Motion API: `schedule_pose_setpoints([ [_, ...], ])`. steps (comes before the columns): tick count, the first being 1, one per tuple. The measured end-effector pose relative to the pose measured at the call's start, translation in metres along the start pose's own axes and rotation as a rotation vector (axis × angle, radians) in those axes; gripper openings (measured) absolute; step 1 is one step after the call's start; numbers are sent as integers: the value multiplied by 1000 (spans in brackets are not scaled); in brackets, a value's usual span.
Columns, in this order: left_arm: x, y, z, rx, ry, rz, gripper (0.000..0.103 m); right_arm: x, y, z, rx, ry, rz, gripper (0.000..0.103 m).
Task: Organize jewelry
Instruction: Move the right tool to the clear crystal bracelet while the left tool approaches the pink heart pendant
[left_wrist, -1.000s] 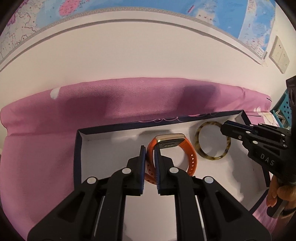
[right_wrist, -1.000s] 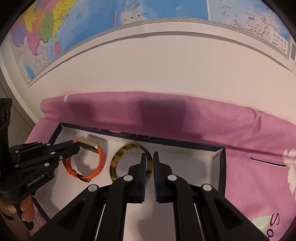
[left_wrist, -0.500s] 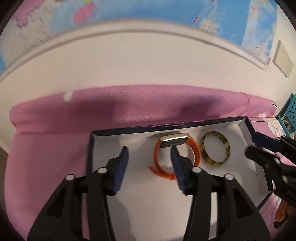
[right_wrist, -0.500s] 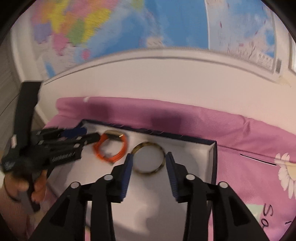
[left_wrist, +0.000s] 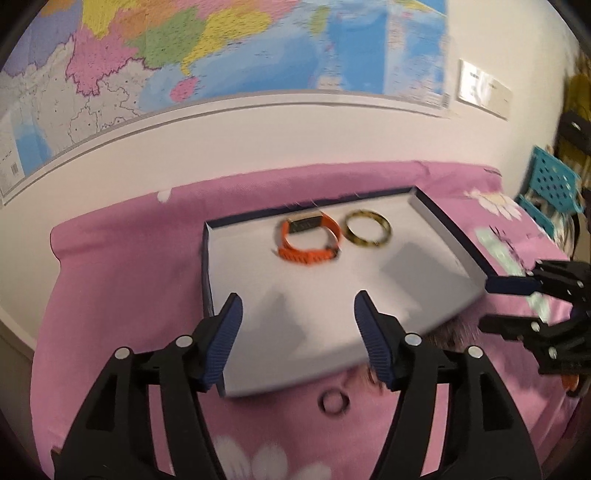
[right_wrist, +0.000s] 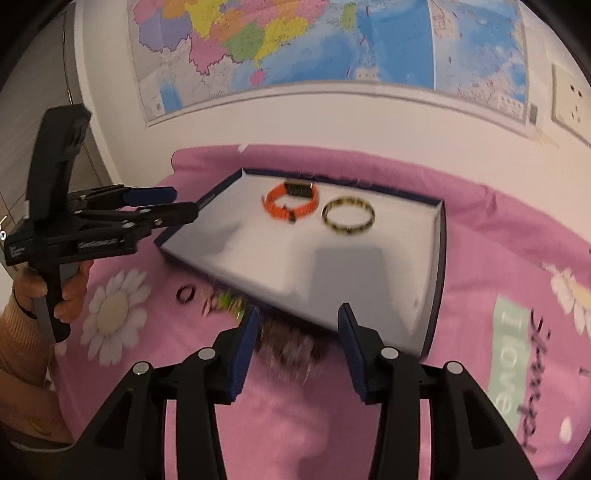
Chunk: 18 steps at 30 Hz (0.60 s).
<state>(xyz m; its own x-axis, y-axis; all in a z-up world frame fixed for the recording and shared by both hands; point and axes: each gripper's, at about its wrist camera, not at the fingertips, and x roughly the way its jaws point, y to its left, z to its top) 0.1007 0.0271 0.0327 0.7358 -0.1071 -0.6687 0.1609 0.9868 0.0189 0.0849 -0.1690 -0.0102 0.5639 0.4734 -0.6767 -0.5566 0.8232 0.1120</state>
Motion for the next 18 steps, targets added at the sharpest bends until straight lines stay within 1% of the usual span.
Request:
schedule_pose_setpoints([
  [2,-5,-2,-14,5,3,-4,63,2,1,-12,22,16,12,48],
  [5,-6,-2,-26,-12,23,-12,63,11,3,-23,38,47,5,48],
  [9,-4,-3,-41,-35,49,-20,64,22,7,-27,40,54,1,48],
  [13,-3,-7,-49,-30,63,-25,64,29,8,-29,46,61,-14,47],
  [15,-3,-9,-51,-26,65,-29,65,29,7,-31,53,64,-13,38],
  [17,-3,-11,-52,-22,66,-31,65,29,6,-33,57,73,-11,26],
  [18,-3,-12,-53,-23,66,-32,65,29,5,-34,57,74,-8,23],
])
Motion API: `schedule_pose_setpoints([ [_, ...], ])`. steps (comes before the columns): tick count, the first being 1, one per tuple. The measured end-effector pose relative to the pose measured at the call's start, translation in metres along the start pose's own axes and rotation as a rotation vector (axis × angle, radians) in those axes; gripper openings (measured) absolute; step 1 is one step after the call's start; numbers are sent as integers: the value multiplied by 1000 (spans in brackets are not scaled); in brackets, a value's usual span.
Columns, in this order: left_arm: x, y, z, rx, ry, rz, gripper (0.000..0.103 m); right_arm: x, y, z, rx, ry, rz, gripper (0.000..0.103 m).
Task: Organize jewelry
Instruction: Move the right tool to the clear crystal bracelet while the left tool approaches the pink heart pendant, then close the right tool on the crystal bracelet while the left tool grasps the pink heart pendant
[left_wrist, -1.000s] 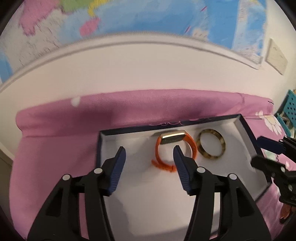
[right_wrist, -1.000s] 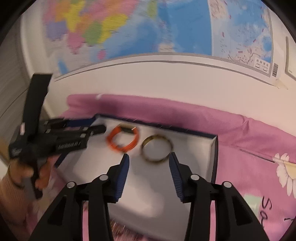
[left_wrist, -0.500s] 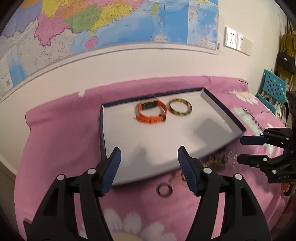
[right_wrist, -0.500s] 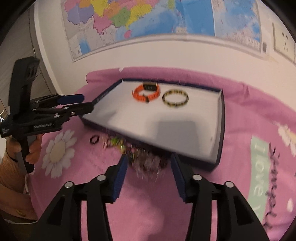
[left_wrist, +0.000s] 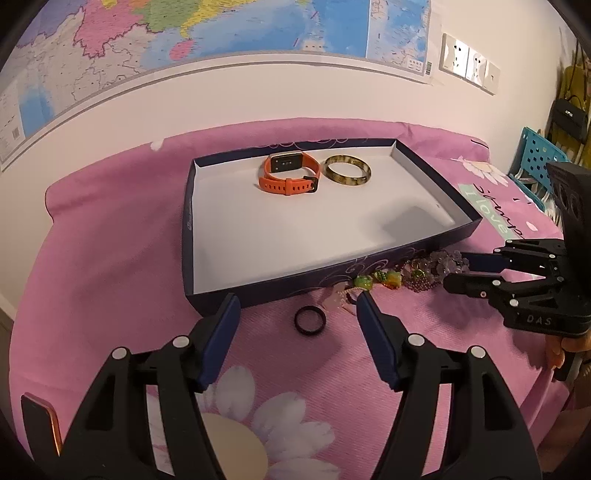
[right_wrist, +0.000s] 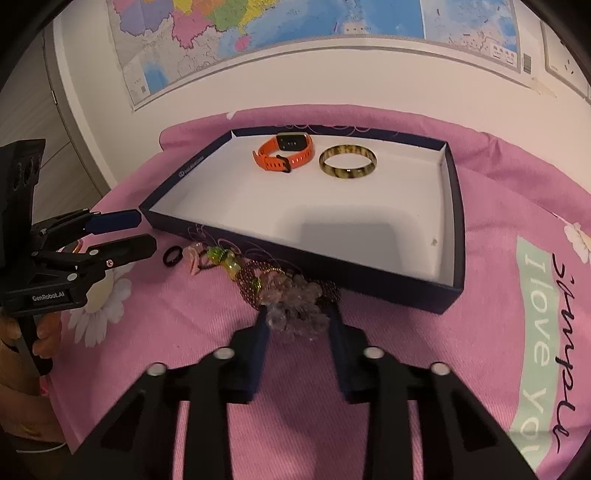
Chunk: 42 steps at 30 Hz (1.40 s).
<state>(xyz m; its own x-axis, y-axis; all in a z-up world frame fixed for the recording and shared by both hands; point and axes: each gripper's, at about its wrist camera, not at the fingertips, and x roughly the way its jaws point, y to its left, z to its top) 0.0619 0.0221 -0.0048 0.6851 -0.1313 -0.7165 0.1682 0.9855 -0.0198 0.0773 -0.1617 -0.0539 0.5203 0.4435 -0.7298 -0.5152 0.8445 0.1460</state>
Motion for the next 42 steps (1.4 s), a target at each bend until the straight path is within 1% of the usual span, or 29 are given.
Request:
schedule_pose_setpoints([
  [1,0,0,0,-1,0,-2,65,-1,-1,-1,1,-1,4,16],
  [2,0,-1,0,-2,1,-6,65,-2,-1,-2,3,-2,6,14],
  [7,1,-3,-3,-2,7,-21,65,-9,0,-4,2,-11,21,14],
  [15,2,-12,-10,41,21,-50,65,-42,1,-9,16,-57,108,13],
  [18,4,-17,-12,62,24,-58,65,-47,6,-12,1,-52,132,13],
  [21,8,-19,-10,66,27,-73,65,-42,9,-17,-6,-25,137,13],
  [27,17,-15,-6,48,39,-78,54,-34,1,-24,30,1,140,14],
  [32,22,-16,-2,36,43,-99,52,-30,-7,-28,62,15,128,15],
  [35,28,-17,0,40,52,-104,48,-30,-7,-29,68,13,134,15],
  [37,32,-18,2,40,58,-111,42,-29,-7,-29,68,15,136,16],
  [41,37,-19,5,37,62,-126,40,-25,-6,-29,75,22,142,17],
  [42,37,-19,5,36,63,-127,38,-25,-6,-30,78,23,144,17],
])
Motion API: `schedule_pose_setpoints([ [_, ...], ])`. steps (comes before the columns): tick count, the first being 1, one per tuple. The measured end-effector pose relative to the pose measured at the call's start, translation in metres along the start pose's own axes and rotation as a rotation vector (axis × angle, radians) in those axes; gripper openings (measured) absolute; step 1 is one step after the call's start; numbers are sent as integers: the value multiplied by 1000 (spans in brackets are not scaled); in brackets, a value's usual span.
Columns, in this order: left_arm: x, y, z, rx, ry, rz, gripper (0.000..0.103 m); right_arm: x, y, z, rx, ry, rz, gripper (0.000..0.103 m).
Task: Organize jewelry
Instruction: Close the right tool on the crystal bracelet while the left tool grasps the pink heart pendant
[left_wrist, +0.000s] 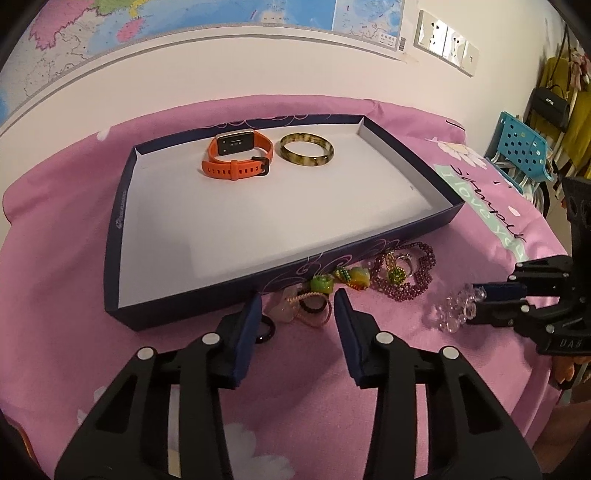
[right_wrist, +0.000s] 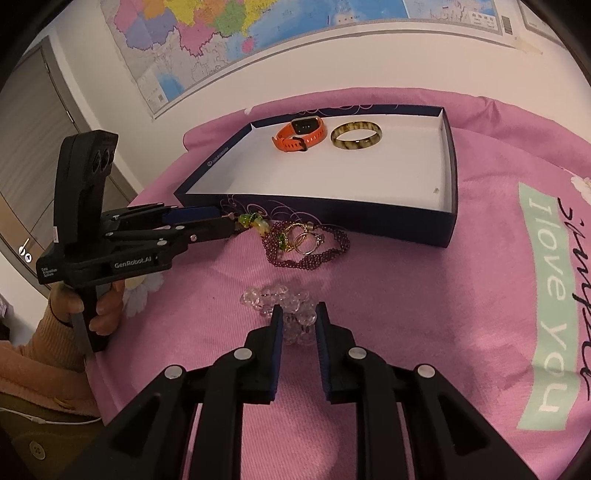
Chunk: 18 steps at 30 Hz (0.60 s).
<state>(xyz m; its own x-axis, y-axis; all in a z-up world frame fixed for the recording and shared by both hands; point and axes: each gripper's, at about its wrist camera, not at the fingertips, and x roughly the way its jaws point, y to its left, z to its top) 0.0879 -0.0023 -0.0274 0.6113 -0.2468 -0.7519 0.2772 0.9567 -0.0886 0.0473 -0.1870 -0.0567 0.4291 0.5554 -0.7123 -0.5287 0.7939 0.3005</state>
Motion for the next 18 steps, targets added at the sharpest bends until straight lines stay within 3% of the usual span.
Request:
schedule_pose_setpoints([
  [4,-3,-3,-2,6,2,-15,27,-1,-1,-1,6,-2,5,17],
  [8,-9,-6,-8,19,-1,-16,24,-1,-1,-1,6,-3,5,17],
  [10,-11,-6,-11,14,7,-30,3,-1,-1,0,5,-3,4,17],
  [17,-18,-6,-26,3,31,-68,6,-3,-1,-1,-3,2,1,17],
  [18,-19,-6,-27,8,26,-60,13,-3,-1,-1,-4,3,-1,17],
])
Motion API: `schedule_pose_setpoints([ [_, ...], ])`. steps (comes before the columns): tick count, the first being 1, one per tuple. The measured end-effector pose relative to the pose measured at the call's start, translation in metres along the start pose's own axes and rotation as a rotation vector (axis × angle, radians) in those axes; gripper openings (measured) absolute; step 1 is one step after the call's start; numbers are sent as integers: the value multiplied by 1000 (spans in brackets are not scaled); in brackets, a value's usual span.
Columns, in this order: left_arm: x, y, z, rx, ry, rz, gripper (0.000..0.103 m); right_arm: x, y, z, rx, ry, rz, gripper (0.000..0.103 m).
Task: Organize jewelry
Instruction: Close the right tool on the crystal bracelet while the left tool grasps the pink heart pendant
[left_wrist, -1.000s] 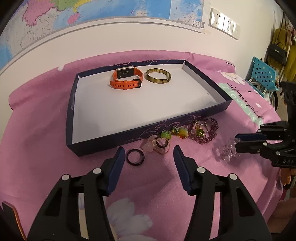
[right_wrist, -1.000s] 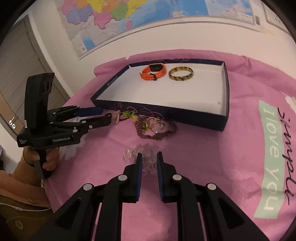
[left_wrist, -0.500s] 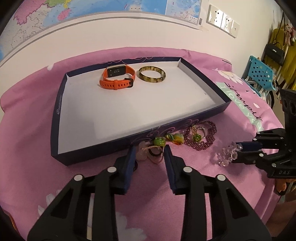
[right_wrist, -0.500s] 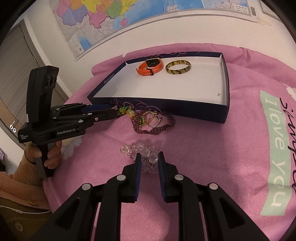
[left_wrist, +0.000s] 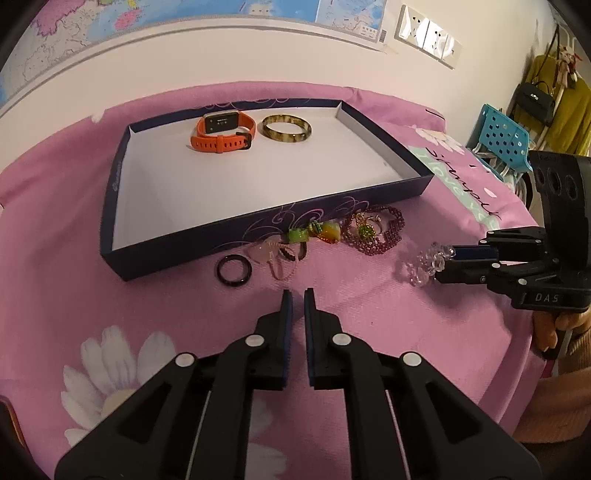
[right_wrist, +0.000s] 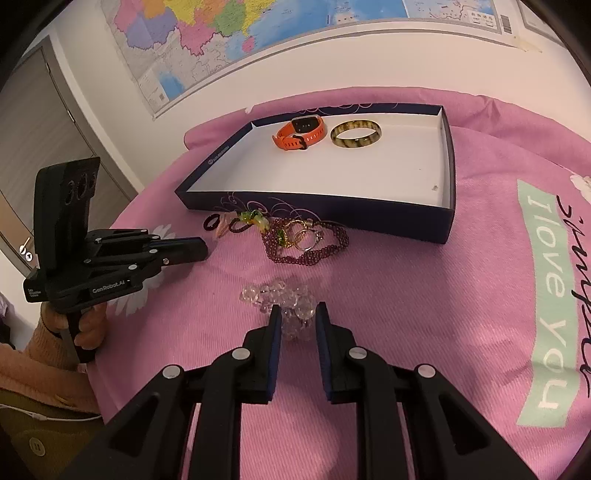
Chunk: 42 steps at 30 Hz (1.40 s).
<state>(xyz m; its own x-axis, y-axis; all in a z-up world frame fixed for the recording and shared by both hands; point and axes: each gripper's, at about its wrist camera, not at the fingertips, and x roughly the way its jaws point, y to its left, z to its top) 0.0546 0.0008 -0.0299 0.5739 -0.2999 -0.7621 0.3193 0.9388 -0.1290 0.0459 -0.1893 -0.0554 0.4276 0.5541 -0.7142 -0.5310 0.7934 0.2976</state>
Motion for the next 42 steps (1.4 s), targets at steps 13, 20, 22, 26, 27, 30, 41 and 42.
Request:
schedule_pose_setpoints([
  [13,16,1,18,-4,-1,50,13,0,-1,1,8,-18,5,28],
  [20,3,3,7,-24,1,-12,4,-2,-3,2,7,-20,3,28],
  [22,0,3,1,-33,7,-32,4,-2,-4,2,7,-18,3,28],
  [26,-10,0,-9,-32,15,-70,4,-2,-3,2,2,-17,5,30],
  [27,-12,-2,-12,-24,13,-63,5,-2,-3,2,1,-16,5,31],
  [30,-16,-2,-15,-14,6,-30,23,-3,-1,2,-4,-18,2,37],
  [41,-5,1,-6,-14,0,15,40,2,5,3,-19,-19,-7,38],
  [42,-3,1,-5,-15,-1,15,40,2,6,3,-20,-19,-10,38],
])
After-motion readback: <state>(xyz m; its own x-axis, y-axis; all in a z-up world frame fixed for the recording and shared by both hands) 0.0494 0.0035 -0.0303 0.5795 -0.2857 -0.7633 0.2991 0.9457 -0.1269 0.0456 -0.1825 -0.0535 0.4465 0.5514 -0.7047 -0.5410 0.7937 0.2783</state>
